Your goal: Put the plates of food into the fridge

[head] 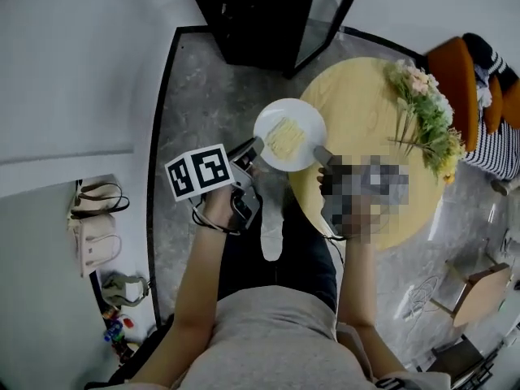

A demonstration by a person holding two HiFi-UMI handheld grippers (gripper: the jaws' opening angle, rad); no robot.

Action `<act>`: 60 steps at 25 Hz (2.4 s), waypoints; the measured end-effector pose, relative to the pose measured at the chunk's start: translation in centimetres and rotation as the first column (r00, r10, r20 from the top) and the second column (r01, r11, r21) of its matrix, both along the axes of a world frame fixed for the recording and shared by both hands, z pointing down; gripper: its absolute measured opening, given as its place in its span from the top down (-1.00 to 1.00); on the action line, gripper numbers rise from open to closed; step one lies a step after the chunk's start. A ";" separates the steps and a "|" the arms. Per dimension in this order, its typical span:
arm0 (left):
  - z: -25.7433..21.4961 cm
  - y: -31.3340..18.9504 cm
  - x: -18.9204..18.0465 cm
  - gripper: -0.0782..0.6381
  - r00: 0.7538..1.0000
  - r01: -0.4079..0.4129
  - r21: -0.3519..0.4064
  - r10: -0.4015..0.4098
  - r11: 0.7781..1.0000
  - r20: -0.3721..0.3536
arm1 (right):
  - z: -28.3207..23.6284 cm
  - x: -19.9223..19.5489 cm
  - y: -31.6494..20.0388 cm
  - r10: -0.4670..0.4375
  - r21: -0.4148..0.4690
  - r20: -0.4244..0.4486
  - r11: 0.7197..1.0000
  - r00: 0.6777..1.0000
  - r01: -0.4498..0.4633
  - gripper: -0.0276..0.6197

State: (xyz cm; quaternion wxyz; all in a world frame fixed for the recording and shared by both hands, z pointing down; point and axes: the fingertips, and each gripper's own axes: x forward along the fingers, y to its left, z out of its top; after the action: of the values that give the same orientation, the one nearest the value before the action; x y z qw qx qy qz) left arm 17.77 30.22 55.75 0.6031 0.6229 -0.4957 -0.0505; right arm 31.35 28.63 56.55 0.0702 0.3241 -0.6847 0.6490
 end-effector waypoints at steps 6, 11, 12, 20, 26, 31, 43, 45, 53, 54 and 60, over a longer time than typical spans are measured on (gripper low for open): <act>-1.4 1.8 -10.2 0.70 0.994 0.105 0.008 -0.105 0.994 -0.029 | -1.4 -10.4 0.5 -0.075 0.017 0.024 0.997 0.997 0.075 0.81; -2.4 3.2 -16.9 0.70 0.983 0.181 0.015 -0.180 0.983 -0.042 | -2.6 -17.2 0.9 -0.128 0.041 0.025 0.991 0.991 0.127 0.81; -2.7 3.4 -18.0 0.70 0.980 0.195 0.020 -0.194 0.981 -0.045 | -2.8 -18.4 1.0 -0.142 0.042 0.025 0.989 0.990 0.141 0.81; -3.6 4.0 -23.1 0.70 0.949 0.299 0.042 -0.292 0.953 -0.121 | -4.1 -23.9 0.1 -0.213 0.053 0.010 0.976 0.977 0.212 0.81; -4.1 1.4 -25.5 0.71 0.943 0.314 0.055 -0.305 0.948 -0.136 | -4.3 -26.4 -2.7 -0.213 0.044 0.023 0.976 0.977 0.212 0.81; -4.5 -3.2 -27.9 0.71 0.943 0.317 0.065 -0.307 0.946 -0.126 | -4.2 -28.9 -7.4 -0.210 0.041 0.048 0.977 0.977 0.208 0.81; -6.7 -21.2 -29.7 0.71 0.963 0.250 0.091 -0.237 0.964 -0.131 | -6.5 -30.3 -24.5 -0.118 0.067 0.053 0.991 0.992 0.115 0.81; -7.4 -22.6 -29.6 0.71 0.966 0.238 0.105 -0.224 0.966 -0.129 | -7.2 -30.0 -25.8 -0.090 0.085 0.057 0.993 0.994 0.085 0.81; -8.6 -30.6 -27.8 0.71 0.968 0.234 0.116 -0.220 0.965 -0.120 | -8.2 -27.9 -33.2 0.054 0.106 0.083 0.992 0.995 -0.062 0.81; -8.6 -31.1 -27.8 0.71 0.966 0.239 0.122 -0.224 0.963 -0.126 | -8.3 -27.7 -33.7 0.080 0.114 0.091 0.989 0.993 -0.090 0.81; -9.0 -34.7 -28.2 0.72 0.951 0.277 0.167 -0.245 0.946 -0.190 | -9.2 -27.8 -37.3 0.210 0.145 0.171 0.961 0.963 -0.235 0.82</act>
State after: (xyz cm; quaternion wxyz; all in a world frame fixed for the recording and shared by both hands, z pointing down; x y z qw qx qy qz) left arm -10.44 -4.46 46.72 0.5677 0.6001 -0.5146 -0.2297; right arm 3.54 -8.63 47.34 -0.0832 0.3528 -0.6983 0.6172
